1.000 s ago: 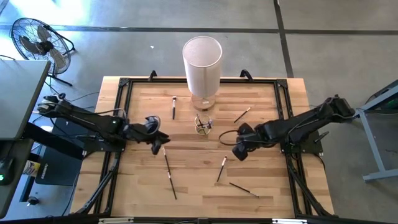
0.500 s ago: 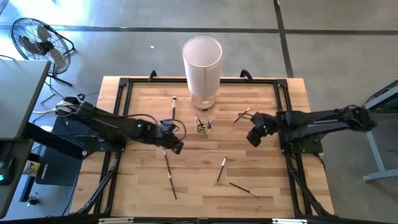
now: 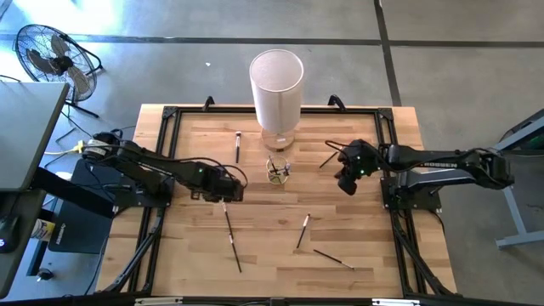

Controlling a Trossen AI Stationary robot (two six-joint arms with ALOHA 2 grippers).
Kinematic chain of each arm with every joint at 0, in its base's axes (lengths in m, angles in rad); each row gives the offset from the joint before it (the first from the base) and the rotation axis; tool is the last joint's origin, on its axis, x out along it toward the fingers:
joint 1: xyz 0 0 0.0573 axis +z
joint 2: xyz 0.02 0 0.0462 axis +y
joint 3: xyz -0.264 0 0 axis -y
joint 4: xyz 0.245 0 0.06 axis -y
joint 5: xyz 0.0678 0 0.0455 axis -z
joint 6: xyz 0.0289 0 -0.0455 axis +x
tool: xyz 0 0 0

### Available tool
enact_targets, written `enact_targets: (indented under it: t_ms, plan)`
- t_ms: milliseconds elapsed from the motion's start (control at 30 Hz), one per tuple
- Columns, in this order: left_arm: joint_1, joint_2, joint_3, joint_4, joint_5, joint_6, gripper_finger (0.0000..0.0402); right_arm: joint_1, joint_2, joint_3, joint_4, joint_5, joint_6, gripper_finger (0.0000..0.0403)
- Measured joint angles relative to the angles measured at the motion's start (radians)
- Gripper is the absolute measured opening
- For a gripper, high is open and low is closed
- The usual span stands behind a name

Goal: Put items in baskets/containers
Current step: Put the black eyeshadow brush into the gold pen organizer

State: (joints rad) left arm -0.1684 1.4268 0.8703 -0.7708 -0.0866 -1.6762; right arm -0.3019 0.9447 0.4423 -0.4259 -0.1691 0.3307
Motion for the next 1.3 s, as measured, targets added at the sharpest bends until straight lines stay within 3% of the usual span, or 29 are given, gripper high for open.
enact_targets:
  t_ms: [300, 833, 933, 1100, 1300]
  plan:
    - [-0.002, 0.000, -0.110, 0.102, 0.007, -0.131, 0.0122, 0.000, 0.000, 0.000, -0.002, -0.022, -0.026, 0.0000]
    - [-0.001, 0.143, -0.109, 0.181, 0.063, -0.155, 0.0120, 0.001, -0.001, 0.002, -0.005, -0.022, -0.036, 0.0000]
    - [-0.002, 0.144, -0.109, 0.166, 0.054, -0.161, 0.0098, 0.001, -0.001, 0.002, -0.005, -0.024, -0.036, 0.0000]
    - [-0.002, 0.145, -0.111, 0.145, 0.043, -0.142, 0.0013, 0.001, -0.001, 0.002, -0.005, -0.025, -0.035, 0.0000]
    - [-0.015, 0.149, -0.056, 0.117, 0.006, -0.098, 0.0003, 0.001, -0.001, 0.002, -0.005, -0.025, -0.036, 0.0000]
